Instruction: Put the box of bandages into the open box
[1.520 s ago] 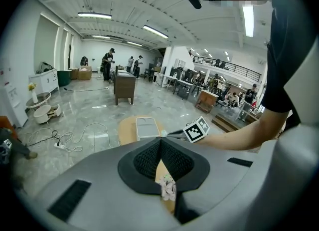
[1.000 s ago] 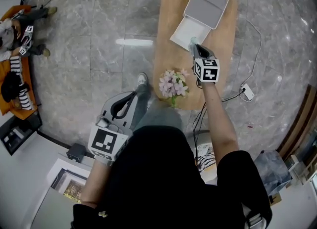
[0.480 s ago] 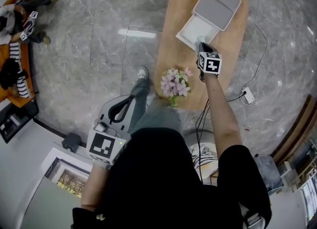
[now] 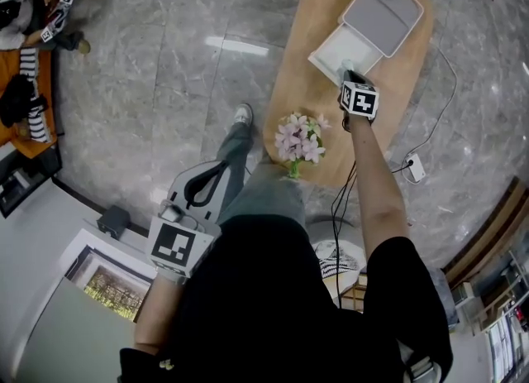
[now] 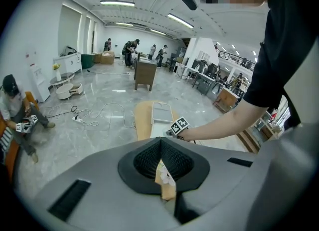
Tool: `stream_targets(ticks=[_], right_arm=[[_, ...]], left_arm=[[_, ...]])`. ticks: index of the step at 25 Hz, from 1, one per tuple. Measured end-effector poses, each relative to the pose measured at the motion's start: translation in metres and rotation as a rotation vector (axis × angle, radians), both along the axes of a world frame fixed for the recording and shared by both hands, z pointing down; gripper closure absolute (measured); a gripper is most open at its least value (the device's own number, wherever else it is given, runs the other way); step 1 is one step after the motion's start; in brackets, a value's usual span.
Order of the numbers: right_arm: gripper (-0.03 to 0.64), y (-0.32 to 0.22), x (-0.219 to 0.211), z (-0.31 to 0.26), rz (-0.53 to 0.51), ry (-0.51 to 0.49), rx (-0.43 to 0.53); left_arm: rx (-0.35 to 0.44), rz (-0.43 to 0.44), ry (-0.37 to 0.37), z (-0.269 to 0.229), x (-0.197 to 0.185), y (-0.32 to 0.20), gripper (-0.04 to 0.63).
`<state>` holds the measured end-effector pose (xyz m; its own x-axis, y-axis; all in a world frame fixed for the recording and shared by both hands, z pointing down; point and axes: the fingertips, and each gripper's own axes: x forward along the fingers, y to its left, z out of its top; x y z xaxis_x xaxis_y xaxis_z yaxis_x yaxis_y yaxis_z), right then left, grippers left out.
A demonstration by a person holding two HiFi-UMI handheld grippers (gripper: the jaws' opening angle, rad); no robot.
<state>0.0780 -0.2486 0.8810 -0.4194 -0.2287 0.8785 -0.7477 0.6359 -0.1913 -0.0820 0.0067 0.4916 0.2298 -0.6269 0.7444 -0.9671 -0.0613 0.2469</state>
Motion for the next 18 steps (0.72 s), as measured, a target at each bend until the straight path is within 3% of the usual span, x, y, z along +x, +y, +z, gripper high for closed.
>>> stream_targets(ticks=[4, 8, 11, 18], right_arm=[[0.607, -0.003, -0.004, 0.010, -0.021, 0.020, -0.015], [0.593, -0.004, -0.008, 0.016, -0.034, 0.032, -0.025], [0.570, -0.006, -0.010, 0.015, -0.035, 0.039, -0.019], [0.514, -0.005, -0.016, 0.004, -0.056, 0.023, 0.011]], left_arm=[[-0.033, -0.060, 0.014, -0.001, -0.003, 0.002, 0.584], [-0.009, -0.034, -0.006, 0.002, -0.006, 0.008, 0.584], [-0.035, -0.083, 0.012, -0.001, -0.006, 0.009, 0.584], [-0.007, -0.054, 0.002, -0.001, -0.004, 0.016, 0.584]])
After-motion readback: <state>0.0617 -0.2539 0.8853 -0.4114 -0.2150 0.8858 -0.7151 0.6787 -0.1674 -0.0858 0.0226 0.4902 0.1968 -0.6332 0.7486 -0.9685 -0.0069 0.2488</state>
